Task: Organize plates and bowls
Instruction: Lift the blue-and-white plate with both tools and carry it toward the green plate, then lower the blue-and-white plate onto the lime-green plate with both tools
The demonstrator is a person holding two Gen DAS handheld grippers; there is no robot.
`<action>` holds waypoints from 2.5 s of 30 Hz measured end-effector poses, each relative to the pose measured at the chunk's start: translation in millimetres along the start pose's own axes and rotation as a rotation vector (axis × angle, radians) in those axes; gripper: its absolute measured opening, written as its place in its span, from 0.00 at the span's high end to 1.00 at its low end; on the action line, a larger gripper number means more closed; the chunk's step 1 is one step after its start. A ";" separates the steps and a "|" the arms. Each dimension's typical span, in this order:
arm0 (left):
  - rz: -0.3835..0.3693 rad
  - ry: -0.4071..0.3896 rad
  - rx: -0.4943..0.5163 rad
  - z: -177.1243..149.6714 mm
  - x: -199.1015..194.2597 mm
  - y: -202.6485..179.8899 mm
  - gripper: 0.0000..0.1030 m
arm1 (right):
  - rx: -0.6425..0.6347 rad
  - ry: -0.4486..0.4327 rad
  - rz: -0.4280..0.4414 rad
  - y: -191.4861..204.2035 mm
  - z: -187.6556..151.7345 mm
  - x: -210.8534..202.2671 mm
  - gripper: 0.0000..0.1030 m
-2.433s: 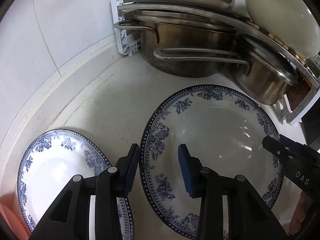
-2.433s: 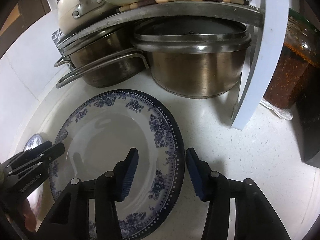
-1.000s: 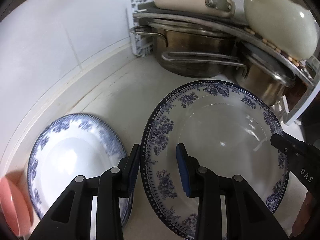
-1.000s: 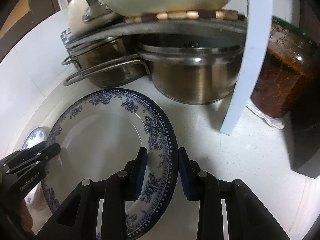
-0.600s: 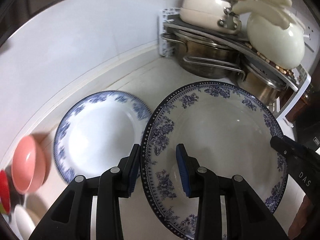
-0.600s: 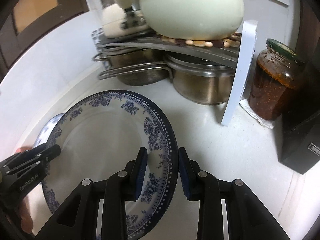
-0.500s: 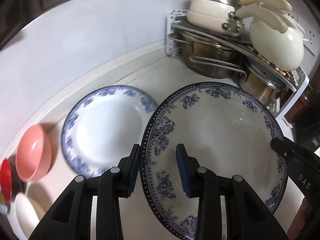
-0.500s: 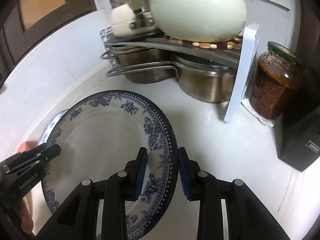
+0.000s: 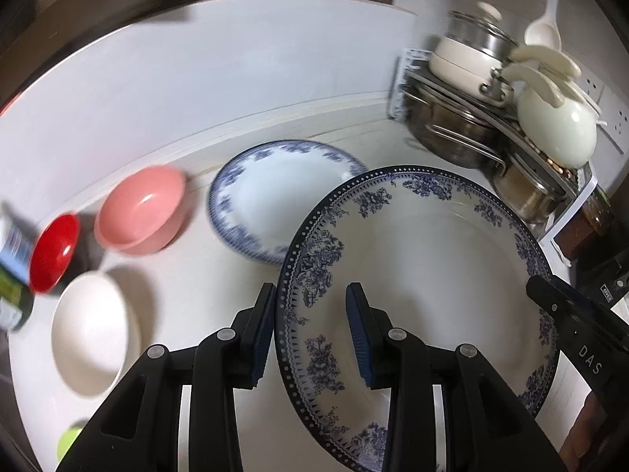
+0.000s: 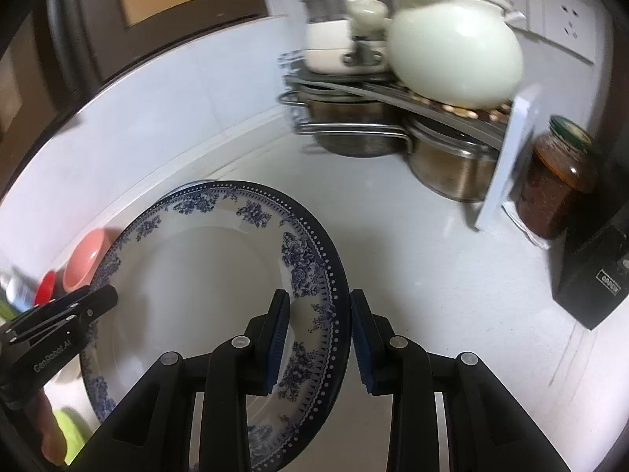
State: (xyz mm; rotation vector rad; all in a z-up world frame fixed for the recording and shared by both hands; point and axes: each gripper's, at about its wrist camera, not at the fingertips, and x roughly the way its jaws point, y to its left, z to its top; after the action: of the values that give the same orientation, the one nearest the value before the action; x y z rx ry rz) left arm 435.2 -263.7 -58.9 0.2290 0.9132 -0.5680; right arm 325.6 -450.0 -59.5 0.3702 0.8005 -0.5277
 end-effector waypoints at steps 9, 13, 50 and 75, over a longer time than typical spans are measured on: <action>0.056 -0.022 -0.125 -41.3 -38.2 54.1 0.65 | -0.107 0.002 0.063 47.6 -20.6 -19.3 0.68; 0.085 -0.040 -0.173 -57.5 -58.1 77.0 0.65 | -0.149 -0.006 0.095 72.1 -31.6 -31.1 0.68; 0.339 -0.027 -0.468 -227.1 -185.7 253.9 0.65 | -0.456 0.081 0.369 268.4 -166.8 -105.5 0.68; 0.351 0.112 -0.502 -266.8 -131.2 274.6 0.65 | -0.513 0.213 0.332 283.2 -219.8 -57.2 0.68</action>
State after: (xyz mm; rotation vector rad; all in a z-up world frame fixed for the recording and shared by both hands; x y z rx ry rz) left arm 343.1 124.4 -127.5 -0.0362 1.0659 0.0079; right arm 328.4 -93.0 -125.2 0.0782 1.0221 0.0375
